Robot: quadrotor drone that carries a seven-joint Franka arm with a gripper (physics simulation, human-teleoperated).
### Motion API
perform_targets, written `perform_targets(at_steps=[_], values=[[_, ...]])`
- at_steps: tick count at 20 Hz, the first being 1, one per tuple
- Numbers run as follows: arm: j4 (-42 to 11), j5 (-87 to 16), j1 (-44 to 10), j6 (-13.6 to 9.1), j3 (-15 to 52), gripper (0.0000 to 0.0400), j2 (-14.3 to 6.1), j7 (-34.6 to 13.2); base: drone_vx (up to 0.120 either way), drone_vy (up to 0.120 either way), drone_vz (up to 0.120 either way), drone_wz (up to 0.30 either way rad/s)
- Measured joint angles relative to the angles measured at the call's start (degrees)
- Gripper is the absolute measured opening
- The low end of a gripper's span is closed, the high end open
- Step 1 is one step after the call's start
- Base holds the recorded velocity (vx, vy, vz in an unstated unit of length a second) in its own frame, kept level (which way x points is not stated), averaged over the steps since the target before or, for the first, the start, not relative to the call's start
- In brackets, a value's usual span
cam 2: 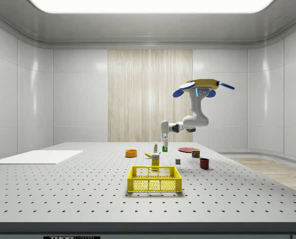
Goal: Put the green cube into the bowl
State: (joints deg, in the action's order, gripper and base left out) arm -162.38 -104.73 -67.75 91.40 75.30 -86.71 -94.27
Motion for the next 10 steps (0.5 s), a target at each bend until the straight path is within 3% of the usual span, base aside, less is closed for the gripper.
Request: perform_targets(at_steps=[10], values=[[0.02,0.16,-0.11,0.35,0.05,0.0252,-0.38,-0.08,0.120,-0.120,0.000,0.000]])
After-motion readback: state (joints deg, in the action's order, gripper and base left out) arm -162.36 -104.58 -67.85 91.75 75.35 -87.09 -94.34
